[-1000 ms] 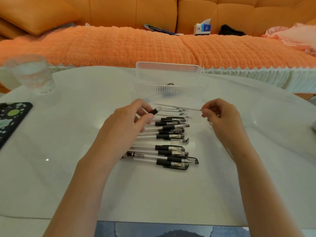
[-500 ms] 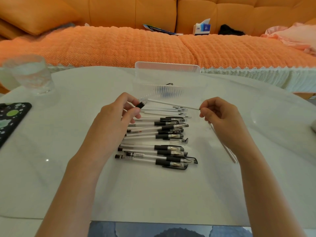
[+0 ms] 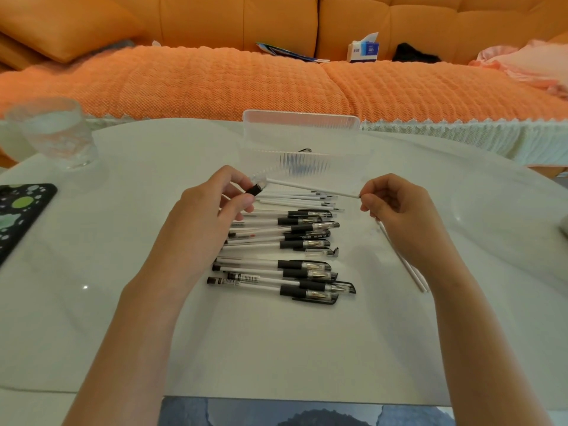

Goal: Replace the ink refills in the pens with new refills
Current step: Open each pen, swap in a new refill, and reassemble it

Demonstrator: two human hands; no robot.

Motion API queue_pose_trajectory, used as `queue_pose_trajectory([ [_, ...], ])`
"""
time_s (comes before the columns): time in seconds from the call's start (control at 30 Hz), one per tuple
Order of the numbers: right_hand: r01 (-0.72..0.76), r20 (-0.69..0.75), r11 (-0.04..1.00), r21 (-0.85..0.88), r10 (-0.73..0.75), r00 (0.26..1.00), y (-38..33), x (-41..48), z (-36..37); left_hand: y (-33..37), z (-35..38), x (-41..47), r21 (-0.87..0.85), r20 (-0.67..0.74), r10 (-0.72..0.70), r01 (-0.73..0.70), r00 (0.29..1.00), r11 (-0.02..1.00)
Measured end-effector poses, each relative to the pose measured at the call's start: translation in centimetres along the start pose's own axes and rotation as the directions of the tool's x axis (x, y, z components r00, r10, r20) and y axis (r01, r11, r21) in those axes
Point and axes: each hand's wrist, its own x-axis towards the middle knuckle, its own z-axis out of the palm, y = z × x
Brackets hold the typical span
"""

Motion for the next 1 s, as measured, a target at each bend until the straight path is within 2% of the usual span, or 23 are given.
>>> queue_pose_trajectory([
  [0.37, 0.04, -0.005, 0.993, -0.114, -0.04, 0.999, -0.1, -0.2, 0.0, -0.3, -0.4, -0.1, 0.065, -0.009, 0.025, -0.024, 1.0, 0.998],
  [0.57, 0.073, 0.092, 0.997, 0.017, -0.074, 0.993, -1.8, -0.7, 1.4, 0.6, 1.0, -0.4, 0.05, 0.096, 0.04, -0.044, 0.995, 0.998],
  [0.7, 0.054, 0.17, 0.998, 0.034, -0.059, 0.984, -2.3, -0.9, 2.8, 1.5, 2.4, -0.7, 0.062, 0.183, 0.096, -0.109, 0.978, 0.992],
  [0.87, 0.042, 0.19, 0.994, 0.103, -0.061, 0.98, -2.5, -0.9, 2.6, 2.0, 2.7, -0.9, 0.072, 0.185, 0.135, -0.151, 0.973, 0.986],
  [1.0, 0.031, 0.228, 0.989, 0.147, -0.065, 0.972, -2.7, -1.2, 2.6, 2.2, 2.8, -1.0, 0.151, 0.159, 0.155, -0.179, 0.975, 0.972],
])
